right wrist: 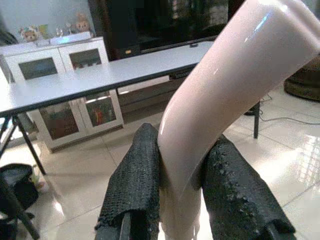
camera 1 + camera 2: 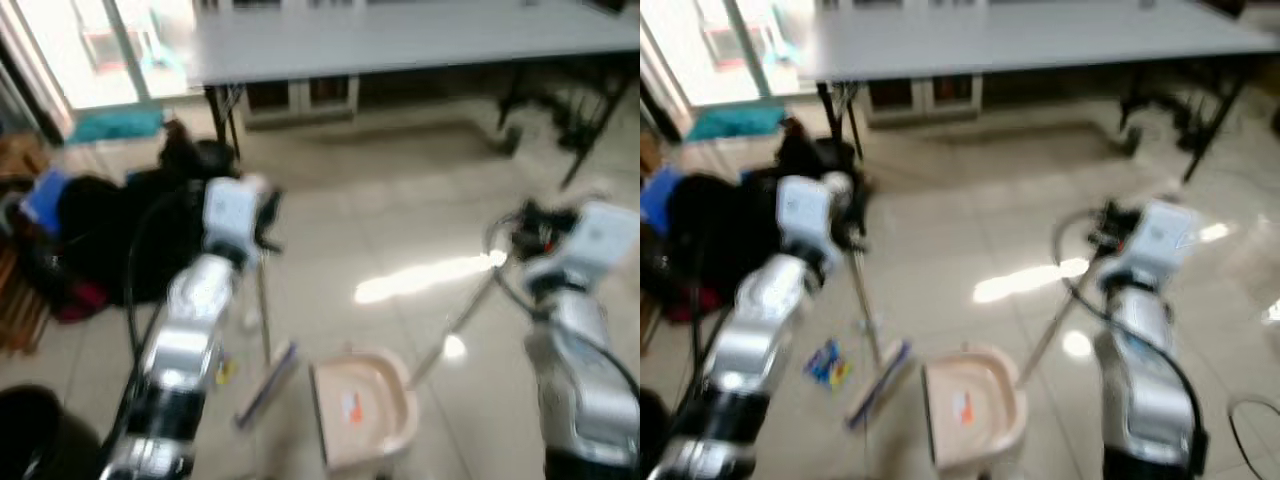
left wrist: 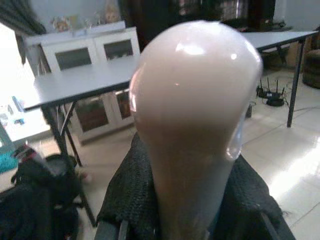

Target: Sweep floor

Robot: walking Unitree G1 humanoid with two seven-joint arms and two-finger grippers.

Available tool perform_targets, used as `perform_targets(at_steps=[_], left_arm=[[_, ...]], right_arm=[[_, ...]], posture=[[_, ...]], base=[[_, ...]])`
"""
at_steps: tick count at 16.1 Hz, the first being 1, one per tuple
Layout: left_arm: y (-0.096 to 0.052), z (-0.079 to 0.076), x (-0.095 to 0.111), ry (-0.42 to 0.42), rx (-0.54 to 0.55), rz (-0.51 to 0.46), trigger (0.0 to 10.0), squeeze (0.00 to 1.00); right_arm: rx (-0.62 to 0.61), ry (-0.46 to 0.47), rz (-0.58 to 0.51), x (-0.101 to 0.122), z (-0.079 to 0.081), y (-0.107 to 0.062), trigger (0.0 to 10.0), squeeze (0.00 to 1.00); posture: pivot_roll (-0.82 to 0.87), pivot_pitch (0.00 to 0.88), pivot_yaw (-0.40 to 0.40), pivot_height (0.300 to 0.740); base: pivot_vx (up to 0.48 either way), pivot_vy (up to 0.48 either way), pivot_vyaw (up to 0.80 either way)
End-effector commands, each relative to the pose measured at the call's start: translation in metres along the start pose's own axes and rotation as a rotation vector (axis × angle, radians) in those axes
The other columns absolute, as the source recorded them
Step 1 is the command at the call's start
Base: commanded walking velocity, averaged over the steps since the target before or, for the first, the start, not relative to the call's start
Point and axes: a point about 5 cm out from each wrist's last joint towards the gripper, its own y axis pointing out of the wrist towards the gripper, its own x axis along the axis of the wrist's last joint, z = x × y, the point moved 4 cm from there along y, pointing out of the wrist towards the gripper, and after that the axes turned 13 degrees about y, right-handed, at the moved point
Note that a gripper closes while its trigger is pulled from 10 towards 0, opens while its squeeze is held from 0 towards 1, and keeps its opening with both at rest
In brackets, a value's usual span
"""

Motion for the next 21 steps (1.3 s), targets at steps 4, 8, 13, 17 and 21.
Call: perform_targets(at_steps=[4,8,13,17,21], left_arm=[[-0.0002,0.0051,0.0086,0.027,0.003,-0.037,10.0,0.00],[-0.0017,0.0069,0.0083,0.031,0.005,-0.040,10.0,0.00],[0.0000,0.0065,0.0080,0.035,-0.002,-0.042,10.0,0.00],[0.0038,0.0008,0.0080,0.025,-0.017,-0.041,10.0,0.00],[0.0059,0.0058,0.0061,0.019,0.025,-0.031,10.0,0.00]], right_arm=[[0.011,-0.001,-0.012,0.0036,0.0042,-0.0035,10.0,0.00],[0.014,-0.009,-0.010,0.0030,0.0039,-0.0025,10.0,0.00],[0.019,-0.010,-0.021,0.0052,0.0063,-0.0003,10.0,0.00],[-0.005,-0.005,-0.032,0.0060,0.0024,-0.0018,10.0,0.00],[-0.014,-0.024,-0.043,0.0073,0.0013,0.0010,10.0,0.00]], posture=[[-0.08,0.098,0.018,0.740],[-0.08,0.080,0.013,0.740],[-0.08,0.075,0.021,0.740],[-0.09,0.078,0.044,0.740],[-0.09,0.087,0.039,0.740]], base=[[0.381,0.000,0.00],[0.380,0.000,0.00],[0.381,0.000,0.00],[0.376,0.000,0.00],[0.092,0.000,0.00]])
